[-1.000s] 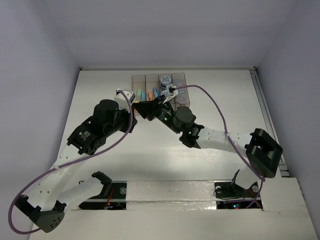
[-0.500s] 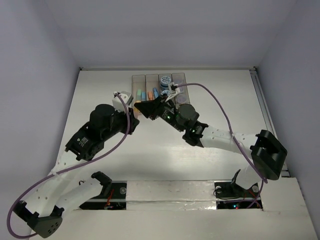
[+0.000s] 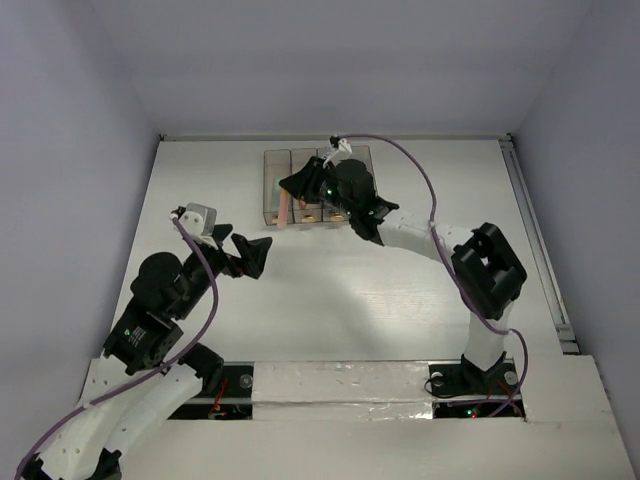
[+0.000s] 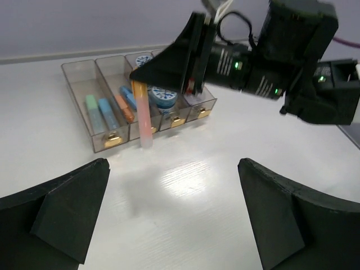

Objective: Sort the stationery into containers
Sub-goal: Place the pen in the storage box, then reset both arms

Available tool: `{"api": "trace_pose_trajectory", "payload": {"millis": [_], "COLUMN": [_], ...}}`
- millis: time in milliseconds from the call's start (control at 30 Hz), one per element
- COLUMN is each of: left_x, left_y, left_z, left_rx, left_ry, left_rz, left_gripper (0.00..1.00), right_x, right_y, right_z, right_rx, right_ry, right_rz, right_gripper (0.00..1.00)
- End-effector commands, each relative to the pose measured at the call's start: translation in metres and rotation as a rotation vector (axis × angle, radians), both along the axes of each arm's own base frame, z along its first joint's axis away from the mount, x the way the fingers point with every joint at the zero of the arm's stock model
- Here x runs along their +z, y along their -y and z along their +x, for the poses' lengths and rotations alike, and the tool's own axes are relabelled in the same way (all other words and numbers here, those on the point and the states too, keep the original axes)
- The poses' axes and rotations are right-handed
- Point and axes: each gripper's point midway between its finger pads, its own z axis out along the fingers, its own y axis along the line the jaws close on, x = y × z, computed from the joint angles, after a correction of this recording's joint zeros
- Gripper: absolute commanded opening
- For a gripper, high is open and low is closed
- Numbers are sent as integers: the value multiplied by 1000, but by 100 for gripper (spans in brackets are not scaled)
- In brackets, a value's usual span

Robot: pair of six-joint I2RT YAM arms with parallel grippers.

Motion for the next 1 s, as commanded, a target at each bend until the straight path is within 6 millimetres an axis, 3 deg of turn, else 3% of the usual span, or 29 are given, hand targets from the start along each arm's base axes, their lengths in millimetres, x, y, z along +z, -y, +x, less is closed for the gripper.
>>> {"api": "trace_pose_trajectory", "payload": {"millis": [0, 233, 300, 467, 533, 567, 633, 667, 733, 800, 867, 967], "left_x": [-13, -14, -13, -5, -4, -3, -2, -4, -4, -3, -2, -1], "left_y": [-17, -20, -21, -28, -30, -31, -31, -31, -32, -33, -35, -39], "left_z": [3, 1, 1, -5, -6, -6, -6, -5, -5, -5, -5, -5], "left_rx": [88, 97, 100, 117, 129, 132, 134, 135, 140, 146, 154, 174], "left_ry": [8, 41, 44, 72, 77, 83, 82, 77, 74, 76, 82, 86], "left_rz": [16, -20, -25, -52, -59, -64, -64, -64, -63, -66, -70, -67], "left_gripper": [99, 99, 99, 99, 99, 99, 99, 99, 99, 99, 99, 99], "right_x": [34, -18, -23, -47, -56, -58, -53, -39, -21, 14, 43, 78], "right_y": [4, -14, -23, -29, -32, -34, -32, -30, -27, -20, -13, 13], "right_z": [38, 107, 129, 156, 155, 156, 157, 154, 150, 139, 129, 97], "right_rx": [-69, -127, -161, -173, -144, -139, -147, -151, -153, -151, -150, -156], "right_ry": [93, 91, 107, 104, 92, 89, 92, 112, 136, 184, 233, 286], "right_rz": [7, -184, -207, -309, -340, -350, -351, -334, -312, -284, -258, -222], "right_gripper": [0, 0, 0, 0, 31, 55, 76, 87, 93, 100, 100, 100]}}
